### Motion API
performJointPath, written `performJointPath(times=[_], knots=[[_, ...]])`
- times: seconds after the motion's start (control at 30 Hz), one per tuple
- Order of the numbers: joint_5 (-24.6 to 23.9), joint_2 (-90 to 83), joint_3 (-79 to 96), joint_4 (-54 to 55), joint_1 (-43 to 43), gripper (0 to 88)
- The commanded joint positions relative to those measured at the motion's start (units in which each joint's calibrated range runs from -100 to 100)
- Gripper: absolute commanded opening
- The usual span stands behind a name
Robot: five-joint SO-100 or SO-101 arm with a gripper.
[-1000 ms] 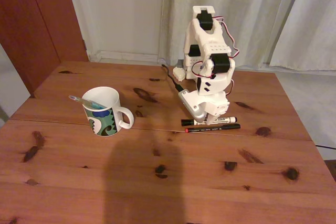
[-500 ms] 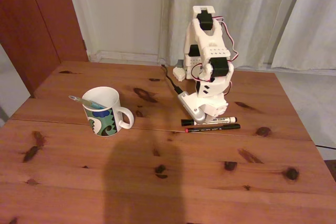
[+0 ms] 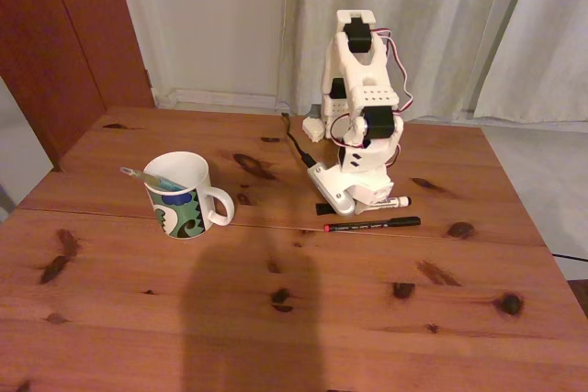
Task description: Clean up the desk and place the pens and markers into the cup
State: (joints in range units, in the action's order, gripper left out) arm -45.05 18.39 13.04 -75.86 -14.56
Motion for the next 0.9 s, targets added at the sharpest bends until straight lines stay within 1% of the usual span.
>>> performJointPath(times=[0.0, 0.2, 0.5, 0.53, 0.6, 0.63, 0.7, 0.87], knots=[[0.4, -1.2, -0.1, -0.3, 0.4, 11.3], [2.8, -1.1, 2.6, -0.3, 2.1, 11.0], [3.0, -1.1, 2.7, -0.3, 2.6, 10.3], [3.0, -1.1, 2.7, -0.3, 2.7, 8.8], [3.0, -1.1, 2.6, -0.3, 2.7, 1.7], [3.0, -1.1, 2.5, -0.3, 2.7, 0.0], [3.0, -1.1, 2.5, -0.3, 2.8, 1.2], [3.0, -1.8, 1.5, 0.8, 4.4, 0.9]])
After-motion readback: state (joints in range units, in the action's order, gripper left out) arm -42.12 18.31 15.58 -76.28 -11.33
